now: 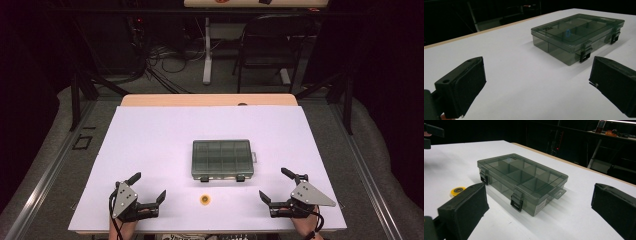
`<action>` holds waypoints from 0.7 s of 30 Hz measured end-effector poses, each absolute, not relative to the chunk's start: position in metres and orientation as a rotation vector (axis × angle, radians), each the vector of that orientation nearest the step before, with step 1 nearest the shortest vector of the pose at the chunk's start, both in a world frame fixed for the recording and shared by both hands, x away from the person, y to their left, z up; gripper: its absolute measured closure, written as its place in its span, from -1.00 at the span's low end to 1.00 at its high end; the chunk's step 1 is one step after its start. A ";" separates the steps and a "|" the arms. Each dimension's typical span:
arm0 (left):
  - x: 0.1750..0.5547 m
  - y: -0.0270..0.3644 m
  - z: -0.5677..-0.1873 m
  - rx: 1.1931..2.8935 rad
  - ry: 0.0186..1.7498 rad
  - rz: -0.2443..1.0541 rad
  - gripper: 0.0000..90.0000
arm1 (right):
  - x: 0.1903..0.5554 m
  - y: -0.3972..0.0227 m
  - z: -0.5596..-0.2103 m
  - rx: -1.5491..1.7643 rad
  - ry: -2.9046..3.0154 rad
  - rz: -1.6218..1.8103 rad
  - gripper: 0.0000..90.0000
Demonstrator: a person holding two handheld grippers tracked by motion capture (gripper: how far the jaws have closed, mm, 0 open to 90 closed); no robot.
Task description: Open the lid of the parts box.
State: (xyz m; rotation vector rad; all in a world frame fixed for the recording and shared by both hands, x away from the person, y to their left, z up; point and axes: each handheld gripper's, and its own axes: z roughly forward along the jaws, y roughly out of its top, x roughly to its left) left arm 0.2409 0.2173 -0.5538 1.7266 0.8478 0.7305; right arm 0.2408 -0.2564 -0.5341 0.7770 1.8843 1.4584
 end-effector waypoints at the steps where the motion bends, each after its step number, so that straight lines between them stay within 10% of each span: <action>1: 0.241 0.217 -0.554 1.726 0.848 0.730 -0.99 | 0.240 -0.256 -0.534 0.778 1.879 1.464 -1.00; 21: 0.246 0.209 -0.552 1.726 0.814 0.726 -0.99 | 0.245 -0.259 -0.529 0.815 1.885 1.531 -1.00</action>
